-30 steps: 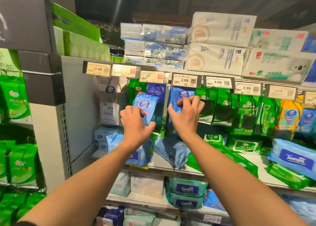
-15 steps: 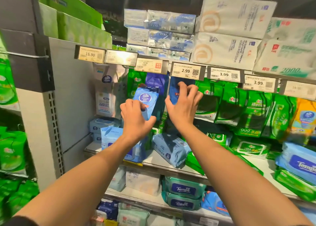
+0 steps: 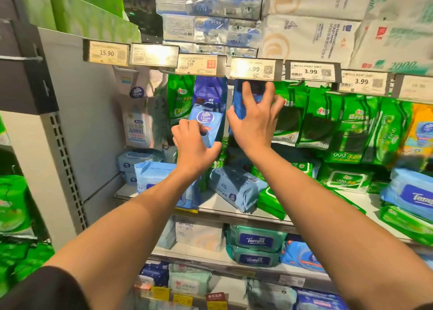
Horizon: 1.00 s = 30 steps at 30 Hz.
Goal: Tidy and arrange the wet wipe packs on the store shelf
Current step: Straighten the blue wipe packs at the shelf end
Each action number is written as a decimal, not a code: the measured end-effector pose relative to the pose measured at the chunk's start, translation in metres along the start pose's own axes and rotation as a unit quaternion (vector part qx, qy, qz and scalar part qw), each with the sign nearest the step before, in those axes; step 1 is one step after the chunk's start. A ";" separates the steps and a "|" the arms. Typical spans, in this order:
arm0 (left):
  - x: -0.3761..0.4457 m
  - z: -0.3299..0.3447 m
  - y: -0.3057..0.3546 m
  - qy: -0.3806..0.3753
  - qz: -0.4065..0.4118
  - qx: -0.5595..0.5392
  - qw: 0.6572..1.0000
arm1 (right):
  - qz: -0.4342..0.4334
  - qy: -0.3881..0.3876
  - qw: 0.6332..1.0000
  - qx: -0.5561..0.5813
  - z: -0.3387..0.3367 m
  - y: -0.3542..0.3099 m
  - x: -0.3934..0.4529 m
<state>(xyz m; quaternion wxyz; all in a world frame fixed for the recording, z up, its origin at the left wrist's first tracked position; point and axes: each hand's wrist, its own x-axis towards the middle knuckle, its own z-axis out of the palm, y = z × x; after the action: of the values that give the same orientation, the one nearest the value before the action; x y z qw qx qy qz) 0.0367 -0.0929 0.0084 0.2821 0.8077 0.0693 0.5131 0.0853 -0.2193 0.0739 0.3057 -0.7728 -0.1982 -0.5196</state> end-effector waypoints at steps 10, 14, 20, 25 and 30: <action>0.001 0.011 0.000 -0.009 0.004 -0.003 1.000 | 0.036 -0.096 0.989 -0.104 0.004 0.003 -0.003; 0.001 0.011 -0.003 -0.012 0.014 -0.001 1.000 | 0.011 -0.079 0.992 -0.093 0.001 0.004 -0.005; 0.000 0.013 -0.005 -0.016 -0.008 -0.001 1.000 | 0.004 -0.055 0.996 -0.077 0.003 -0.008 0.002; 0.002 0.016 -0.002 -0.016 0.001 -0.002 1.000 | 0.037 -0.130 0.986 -0.096 0.014 0.002 0.005; 0.000 0.021 -0.005 -0.018 -0.004 -0.001 1.000 | 0.051 -0.177 0.975 -0.123 0.036 0.009 0.003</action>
<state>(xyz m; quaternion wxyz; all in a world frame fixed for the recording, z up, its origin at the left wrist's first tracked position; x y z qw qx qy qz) 0.0553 -0.0966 -0.0013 0.2860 0.8165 0.0669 0.4971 0.1163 -0.2017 0.0647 0.1945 -0.8934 -0.1439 -0.3787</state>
